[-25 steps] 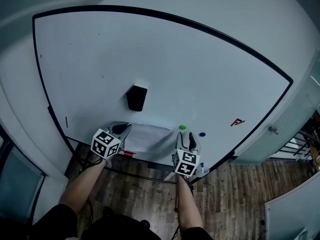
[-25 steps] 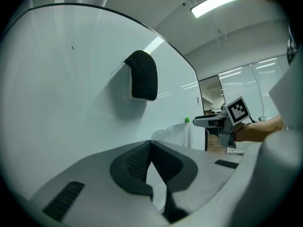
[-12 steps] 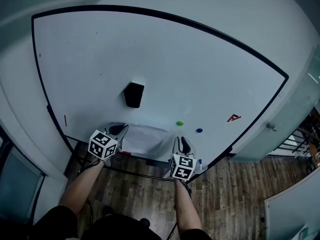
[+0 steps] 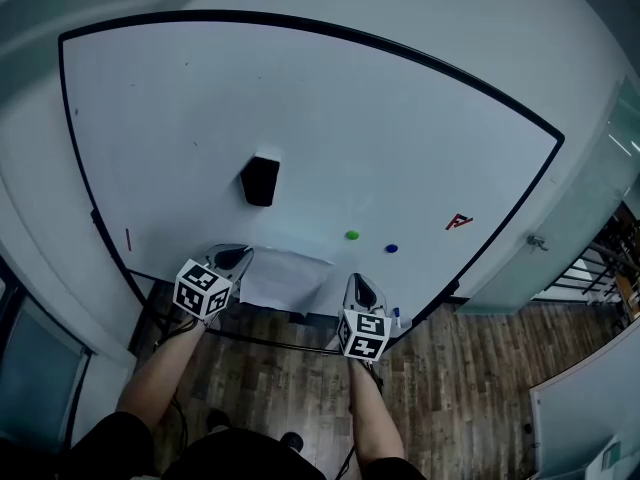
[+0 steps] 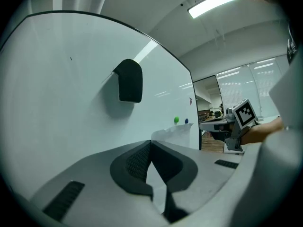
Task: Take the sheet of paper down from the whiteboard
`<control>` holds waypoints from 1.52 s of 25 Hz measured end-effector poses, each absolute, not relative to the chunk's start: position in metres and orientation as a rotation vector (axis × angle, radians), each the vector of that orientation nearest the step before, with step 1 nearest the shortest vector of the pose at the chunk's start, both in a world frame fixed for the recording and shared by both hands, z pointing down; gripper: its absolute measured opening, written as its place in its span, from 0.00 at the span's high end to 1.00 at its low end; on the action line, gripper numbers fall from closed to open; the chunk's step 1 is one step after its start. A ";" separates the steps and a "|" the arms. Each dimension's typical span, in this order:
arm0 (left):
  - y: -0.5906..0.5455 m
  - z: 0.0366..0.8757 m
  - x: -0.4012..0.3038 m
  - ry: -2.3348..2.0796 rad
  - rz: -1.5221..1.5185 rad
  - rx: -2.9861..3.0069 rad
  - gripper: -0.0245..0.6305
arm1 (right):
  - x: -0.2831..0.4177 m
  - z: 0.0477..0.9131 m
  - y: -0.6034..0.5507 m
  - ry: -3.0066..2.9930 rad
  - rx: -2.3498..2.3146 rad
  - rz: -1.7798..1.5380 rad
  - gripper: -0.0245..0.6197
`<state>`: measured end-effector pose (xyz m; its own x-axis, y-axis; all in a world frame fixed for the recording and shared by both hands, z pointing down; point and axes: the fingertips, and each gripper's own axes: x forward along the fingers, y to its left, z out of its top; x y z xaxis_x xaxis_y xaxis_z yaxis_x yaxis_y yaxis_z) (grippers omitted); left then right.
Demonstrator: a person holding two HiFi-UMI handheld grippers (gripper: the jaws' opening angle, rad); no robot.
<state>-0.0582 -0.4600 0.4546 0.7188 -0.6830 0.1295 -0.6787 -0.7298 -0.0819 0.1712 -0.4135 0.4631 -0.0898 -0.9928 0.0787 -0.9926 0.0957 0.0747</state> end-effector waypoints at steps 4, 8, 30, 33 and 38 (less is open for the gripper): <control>-0.451 0.456 -0.055 1.134 -0.244 -2.891 0.93 | 0.171 0.465 -0.404 -2.243 2.030 0.004 0.92; -0.443 0.457 -0.052 1.120 -0.252 -2.895 0.93 | 0.174 0.468 -0.396 -2.235 2.031 0.012 0.92; -0.433 0.457 -0.041 1.086 -0.272 -2.907 0.93 | 0.178 0.468 -0.375 -2.240 2.038 0.026 0.92; -0.432 0.456 -0.042 1.087 -0.273 -2.906 0.93 | 0.179 0.466 -0.373 -2.238 2.040 0.023 0.92; -0.431 0.453 -0.041 1.091 -0.267 -2.906 0.93 | 0.180 0.463 -0.372 -2.238 2.039 0.015 0.92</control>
